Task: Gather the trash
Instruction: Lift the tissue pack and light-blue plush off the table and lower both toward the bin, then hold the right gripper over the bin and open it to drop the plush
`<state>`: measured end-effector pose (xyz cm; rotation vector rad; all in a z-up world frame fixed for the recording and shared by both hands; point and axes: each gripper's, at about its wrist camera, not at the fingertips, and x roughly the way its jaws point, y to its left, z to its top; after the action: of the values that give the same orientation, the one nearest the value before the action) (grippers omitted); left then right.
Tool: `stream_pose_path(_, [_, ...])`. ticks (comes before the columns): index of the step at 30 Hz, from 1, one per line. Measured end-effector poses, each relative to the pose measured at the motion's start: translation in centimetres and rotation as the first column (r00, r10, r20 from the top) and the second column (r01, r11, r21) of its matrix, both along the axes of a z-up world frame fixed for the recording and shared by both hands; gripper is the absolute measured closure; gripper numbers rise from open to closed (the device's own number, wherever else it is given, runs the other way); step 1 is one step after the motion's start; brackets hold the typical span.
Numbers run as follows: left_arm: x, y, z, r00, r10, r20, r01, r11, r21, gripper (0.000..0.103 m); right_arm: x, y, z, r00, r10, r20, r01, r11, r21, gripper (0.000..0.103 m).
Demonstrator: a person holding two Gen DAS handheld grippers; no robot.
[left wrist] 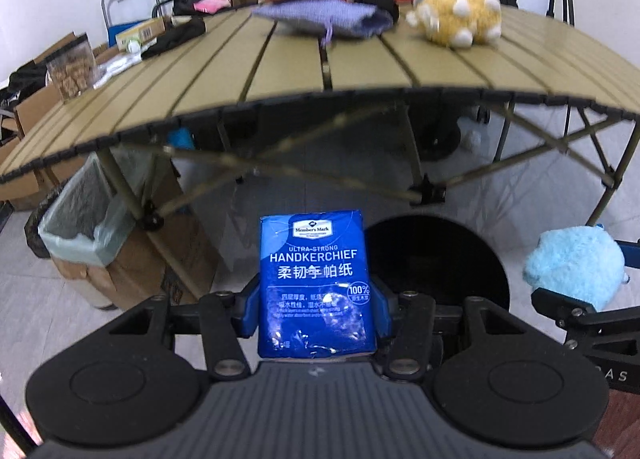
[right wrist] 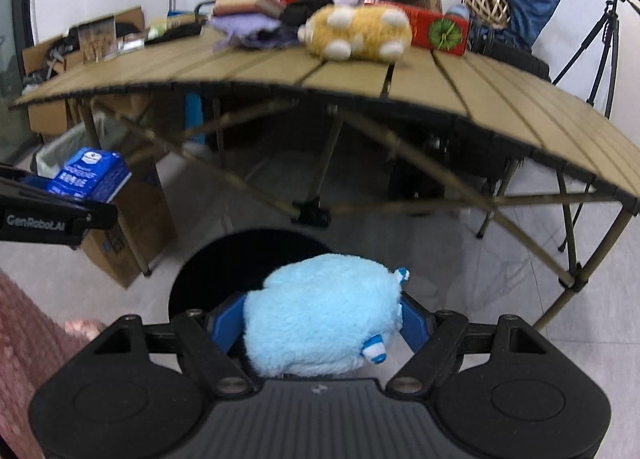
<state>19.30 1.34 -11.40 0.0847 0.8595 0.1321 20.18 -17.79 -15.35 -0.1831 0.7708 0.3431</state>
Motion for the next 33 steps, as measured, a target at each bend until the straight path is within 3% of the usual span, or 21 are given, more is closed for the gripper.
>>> stream_pose_path(14, [-1.1,1.2,-3.3,0.996,0.011,-0.092,-0.01,1.0,0.007,0.05,-0.1,1.9,-4.1,0.986,0.02,-0.168,-0.037,0.994,-0.099,0.025])
stream_pose_path(33, [-1.5,4.9,-5.0,0.985,0.083,-0.15,-0.09,0.995,-0.04,0.05,2.6,6.5,-6.2,0.969,0.061,-0.24,-0.098,0.985,-0.144,0.025])
